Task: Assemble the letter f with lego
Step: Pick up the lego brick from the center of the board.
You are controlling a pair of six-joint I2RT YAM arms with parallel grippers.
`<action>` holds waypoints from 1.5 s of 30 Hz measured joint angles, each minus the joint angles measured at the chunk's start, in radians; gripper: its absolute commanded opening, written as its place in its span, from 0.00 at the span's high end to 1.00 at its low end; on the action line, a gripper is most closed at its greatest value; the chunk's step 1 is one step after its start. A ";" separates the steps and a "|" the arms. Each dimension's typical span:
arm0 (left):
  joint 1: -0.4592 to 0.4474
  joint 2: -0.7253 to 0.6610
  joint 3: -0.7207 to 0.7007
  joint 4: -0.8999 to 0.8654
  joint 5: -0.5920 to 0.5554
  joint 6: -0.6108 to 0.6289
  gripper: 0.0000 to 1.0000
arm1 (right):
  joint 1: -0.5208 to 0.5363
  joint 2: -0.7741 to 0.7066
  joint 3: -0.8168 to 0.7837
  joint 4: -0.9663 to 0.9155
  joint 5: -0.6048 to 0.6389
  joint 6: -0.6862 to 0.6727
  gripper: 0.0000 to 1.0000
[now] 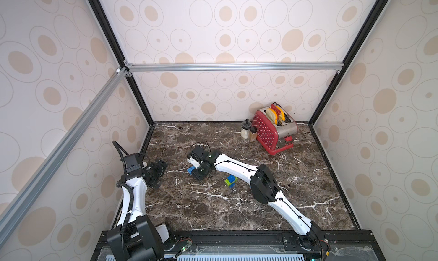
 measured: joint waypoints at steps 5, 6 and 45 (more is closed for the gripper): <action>0.000 0.000 -0.005 0.004 0.002 0.000 0.03 | 0.002 0.002 0.003 0.000 0.008 0.005 0.55; 0.000 0.000 -0.006 0.004 0.003 0.000 0.03 | 0.003 0.005 0.005 0.000 0.009 0.006 0.56; -0.776 0.154 -0.390 0.811 0.076 -0.228 0.32 | -0.167 -0.722 -0.740 -0.122 0.082 0.010 0.68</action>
